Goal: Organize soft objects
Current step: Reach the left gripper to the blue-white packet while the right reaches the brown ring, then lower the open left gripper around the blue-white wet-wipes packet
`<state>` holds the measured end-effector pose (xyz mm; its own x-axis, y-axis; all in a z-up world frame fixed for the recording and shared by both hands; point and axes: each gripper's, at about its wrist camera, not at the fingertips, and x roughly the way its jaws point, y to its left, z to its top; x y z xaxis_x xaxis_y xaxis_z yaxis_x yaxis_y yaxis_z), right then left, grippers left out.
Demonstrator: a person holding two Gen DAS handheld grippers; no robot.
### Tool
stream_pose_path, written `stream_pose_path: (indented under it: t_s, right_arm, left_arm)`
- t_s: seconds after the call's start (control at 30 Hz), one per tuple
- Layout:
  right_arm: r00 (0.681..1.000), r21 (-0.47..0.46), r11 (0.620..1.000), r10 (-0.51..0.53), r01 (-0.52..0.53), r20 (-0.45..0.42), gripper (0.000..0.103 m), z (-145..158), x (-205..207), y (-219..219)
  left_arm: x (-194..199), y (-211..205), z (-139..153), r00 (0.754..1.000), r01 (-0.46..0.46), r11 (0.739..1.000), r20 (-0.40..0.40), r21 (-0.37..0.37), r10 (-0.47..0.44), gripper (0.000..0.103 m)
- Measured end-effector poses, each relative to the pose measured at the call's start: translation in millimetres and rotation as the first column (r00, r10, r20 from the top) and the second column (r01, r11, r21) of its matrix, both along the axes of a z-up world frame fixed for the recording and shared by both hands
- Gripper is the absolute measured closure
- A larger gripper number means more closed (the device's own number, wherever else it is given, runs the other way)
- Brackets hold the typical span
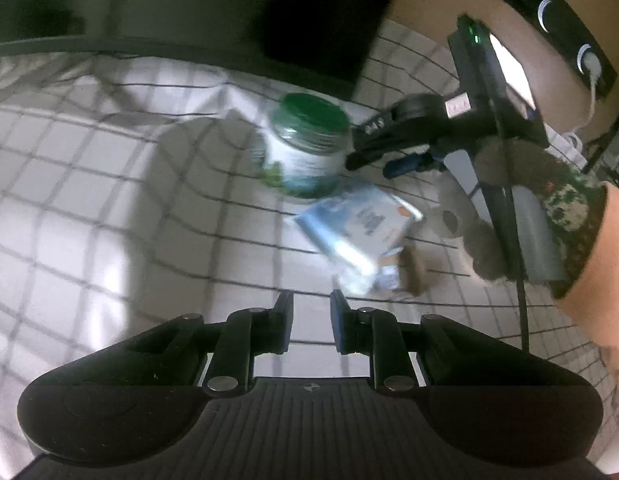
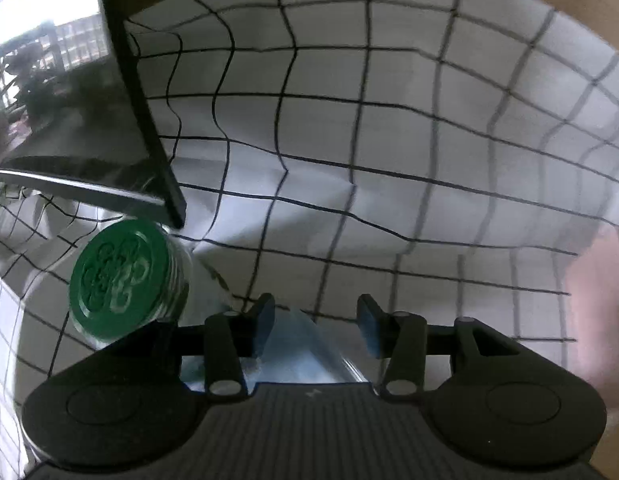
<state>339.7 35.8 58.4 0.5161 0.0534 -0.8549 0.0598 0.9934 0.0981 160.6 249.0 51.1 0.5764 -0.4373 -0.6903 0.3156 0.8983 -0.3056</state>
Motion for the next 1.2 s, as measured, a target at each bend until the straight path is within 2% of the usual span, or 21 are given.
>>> stream_pose_path:
  t_s: [0.07, 0.17, 0.27, 0.37, 0.43, 0.53, 0.63, 0.7, 0.83, 0.9, 1.1, 1.2]
  right_arm:
    - [0.999, 0.025, 1.0, 0.007, -0.006, -0.037, 0.066, -7.3, 4.4, -0.3]
    - [0.998, 0.06, 0.998, 0.039, -0.036, -0.047, 0.066, -8.8, -4.5, -1.3]
    - [0.994, 0.089, 0.992, 0.092, -0.087, -0.055, 0.066, -8.5, -21.5, -0.4]
    - [0.981, 0.124, 0.977, 0.184, -0.175, -0.064, 0.066, -7.7, -40.2, 6.8]
    - [0.97, 0.15, 0.963, 0.235, -0.223, -0.069, 0.067, -5.9, -50.5, 11.5]
    - [0.969, 0.129, 0.961, 0.247, -0.245, -0.005, 0.067, 11.3, -76.7, 15.1]
    - [0.962, 0.113, 0.956, 0.268, -0.273, 0.056, 0.057, 29.7, -105.4, 8.3]
    - [0.957, 0.12, 0.95, 0.283, -0.288, 0.061, 0.049, 34.0, -122.3, 3.8]
    - [0.961, 0.199, 0.942, 0.277, -0.269, -0.011, 0.049, 19.2, -138.7, -1.2]
    - [0.961, 0.209, 0.942, 0.275, -0.262, -0.035, 0.049, 11.6, -145.9, -0.8]
    - [0.957, 0.1, 0.955, 0.286, -0.281, -0.04, 0.049, 8.5, -171.5, -12.7]
    - [0.963, 0.081, 0.96, 0.27, -0.268, -0.017, 0.049, 11.3, -179.7, -26.3]
  left_arm:
    - [-2.5, 12.4, 1.4, 1.0, -0.02, 1.0, 0.004, -0.006, 0.02, 0.081]
    - [-2.7, 23.7, 3.3, 1.0, -0.023, 1.0, 0.017, -0.013, 0.023, 0.081]
    - [0.4, 23.0, 5.0, 0.999, 0.027, 1.0, 0.027, -0.004, -0.027, 0.081]
    - [4.6, 9.0, 5.6, 0.992, 0.117, 0.993, 0.034, 0.028, -0.118, 0.081]
    - [5.9, -4.8, 7.2, 0.982, 0.178, 0.982, 0.046, 0.063, -0.181, 0.081]
    - [7.3, -28.7, 9.7, 0.958, 0.269, 0.954, 0.065, 0.132, -0.279, 0.081]
    - [5.9, -50.7, 8.3, 0.934, 0.336, 0.923, 0.064, 0.186, -0.353, 0.08]
    - [7.3, -58.4, 2.3, 0.931, 0.348, 0.915, 0.043, 0.205, -0.364, 0.08]
    - [6.2, -60.2, -4.1, 0.923, 0.37, 0.898, 0.014, 0.237, -0.384, 0.08]
    - [2.2, -59.3, -3.5, 0.915, 0.391, 0.887, 0.004, 0.245, -0.405, 0.08]
    - [10.6, -56.1, -0.4, 0.935, 0.341, 0.906, 0.012, 0.25, -0.355, 0.08]
    - [12.1, -66.9, 0.2, 0.925, 0.364, 0.891, 0.011, 0.272, -0.381, 0.08]
